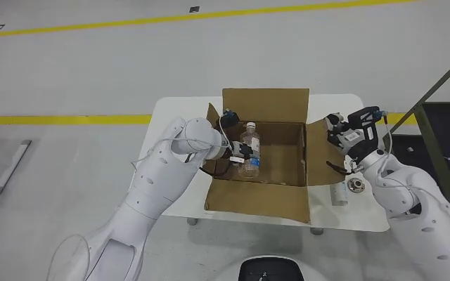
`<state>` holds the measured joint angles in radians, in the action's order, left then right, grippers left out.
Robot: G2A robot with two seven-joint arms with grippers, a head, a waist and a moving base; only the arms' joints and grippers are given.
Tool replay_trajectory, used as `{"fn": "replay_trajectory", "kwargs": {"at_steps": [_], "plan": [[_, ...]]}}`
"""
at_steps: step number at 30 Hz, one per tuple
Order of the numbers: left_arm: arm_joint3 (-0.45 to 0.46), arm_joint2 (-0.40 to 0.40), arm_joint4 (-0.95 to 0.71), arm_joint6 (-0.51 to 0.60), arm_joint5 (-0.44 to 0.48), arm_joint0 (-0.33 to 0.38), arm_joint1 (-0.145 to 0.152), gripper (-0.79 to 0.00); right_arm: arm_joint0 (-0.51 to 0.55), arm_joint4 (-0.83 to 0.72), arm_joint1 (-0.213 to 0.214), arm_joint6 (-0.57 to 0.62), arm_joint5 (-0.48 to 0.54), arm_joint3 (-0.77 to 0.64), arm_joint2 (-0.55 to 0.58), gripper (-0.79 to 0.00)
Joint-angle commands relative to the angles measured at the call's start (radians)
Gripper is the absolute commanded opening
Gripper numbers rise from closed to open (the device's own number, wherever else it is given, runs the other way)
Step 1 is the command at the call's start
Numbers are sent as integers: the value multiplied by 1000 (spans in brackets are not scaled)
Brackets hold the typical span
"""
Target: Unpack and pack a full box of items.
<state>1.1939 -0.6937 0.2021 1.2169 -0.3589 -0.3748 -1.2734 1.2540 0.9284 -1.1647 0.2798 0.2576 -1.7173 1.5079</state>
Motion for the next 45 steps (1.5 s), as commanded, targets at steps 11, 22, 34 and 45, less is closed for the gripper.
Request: {"fn": "replay_trajectory", "kwargs": {"at_steps": [11,22,34,45], "plan": [[-6,16,-10,-40,-12,-8,-15,-785,-25,-4,0,3,5,25,-17,-785],[-142,187,112,26,-90,106,-98,-785,-32,-7,0,-2,6,36,-19,-785],[-322,272,135,49,-130,173,-192,-785,-32,-13,1,-4,6,40,-19,-785],[-441,287,133,60,-104,203,-245,0,-30,-15,4,-1,11,38,-8,-785]]}}
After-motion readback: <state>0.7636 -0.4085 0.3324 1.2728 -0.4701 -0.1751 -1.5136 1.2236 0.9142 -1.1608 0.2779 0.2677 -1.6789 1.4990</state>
